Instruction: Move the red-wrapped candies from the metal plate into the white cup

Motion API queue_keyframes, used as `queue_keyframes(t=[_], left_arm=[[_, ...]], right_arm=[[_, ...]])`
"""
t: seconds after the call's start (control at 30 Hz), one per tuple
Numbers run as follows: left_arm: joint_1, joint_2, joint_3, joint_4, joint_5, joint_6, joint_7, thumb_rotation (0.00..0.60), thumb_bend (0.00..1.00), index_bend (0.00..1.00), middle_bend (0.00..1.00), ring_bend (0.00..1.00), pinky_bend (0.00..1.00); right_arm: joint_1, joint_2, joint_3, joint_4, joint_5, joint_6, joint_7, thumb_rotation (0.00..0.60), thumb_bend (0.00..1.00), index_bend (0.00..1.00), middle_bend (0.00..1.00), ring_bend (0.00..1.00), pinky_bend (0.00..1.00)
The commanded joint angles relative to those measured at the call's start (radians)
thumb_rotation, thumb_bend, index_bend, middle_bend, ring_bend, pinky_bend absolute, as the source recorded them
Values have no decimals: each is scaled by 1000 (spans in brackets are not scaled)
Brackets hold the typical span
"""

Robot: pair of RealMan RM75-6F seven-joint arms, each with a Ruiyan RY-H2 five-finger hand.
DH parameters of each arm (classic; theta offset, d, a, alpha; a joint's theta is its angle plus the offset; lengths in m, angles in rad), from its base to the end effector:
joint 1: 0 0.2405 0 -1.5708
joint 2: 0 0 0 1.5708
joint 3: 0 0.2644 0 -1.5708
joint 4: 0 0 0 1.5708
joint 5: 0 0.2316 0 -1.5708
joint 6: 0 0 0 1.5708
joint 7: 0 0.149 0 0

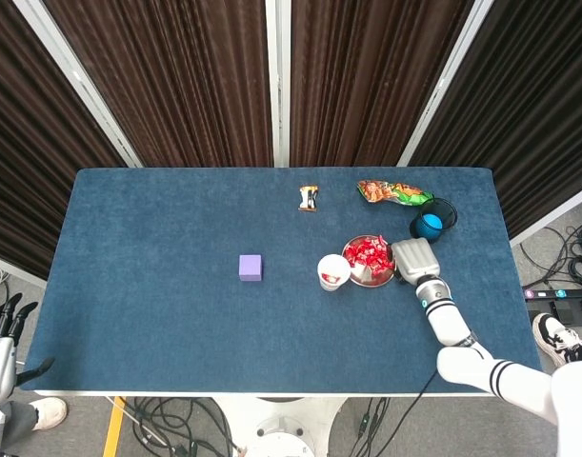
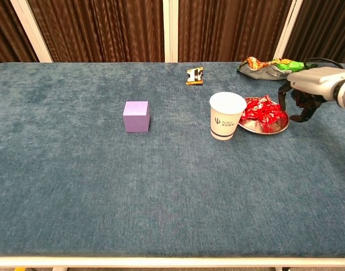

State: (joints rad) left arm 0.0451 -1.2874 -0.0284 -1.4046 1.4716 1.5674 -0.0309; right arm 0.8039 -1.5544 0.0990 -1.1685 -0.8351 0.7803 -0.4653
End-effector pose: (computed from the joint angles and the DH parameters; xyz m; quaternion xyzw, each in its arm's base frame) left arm -0.3734 0.1379 0.1159 -0.5469 -0.4091 -0.3592 0.6360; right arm -0.2473 -0.4084 -0.0258 0.7453 -0.3824 0.1991 0.5085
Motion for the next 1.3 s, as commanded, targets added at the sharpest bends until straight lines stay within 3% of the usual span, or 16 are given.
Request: queue_keyframes(t=[0.03,0.4,1.3], left_arm=[[1,0,0,1,-2,0,-1,600,26,208,145,119,128],[1,-3,-2,12,-14,-13,-13,600,26,208,146,119,128],[3,-9,0,23,-14,-20,-23,600,25,208,146,119,128]], right_arm=[[15,-30,9,39,5,-14,-7,600,275,462,1000,974,1000],[39,-80,24,115,11,-44,-27,600,274,463,1000,974,1000],[33,-104,29,135,27,-48,-58,600,217,437,1000,974,1000]])
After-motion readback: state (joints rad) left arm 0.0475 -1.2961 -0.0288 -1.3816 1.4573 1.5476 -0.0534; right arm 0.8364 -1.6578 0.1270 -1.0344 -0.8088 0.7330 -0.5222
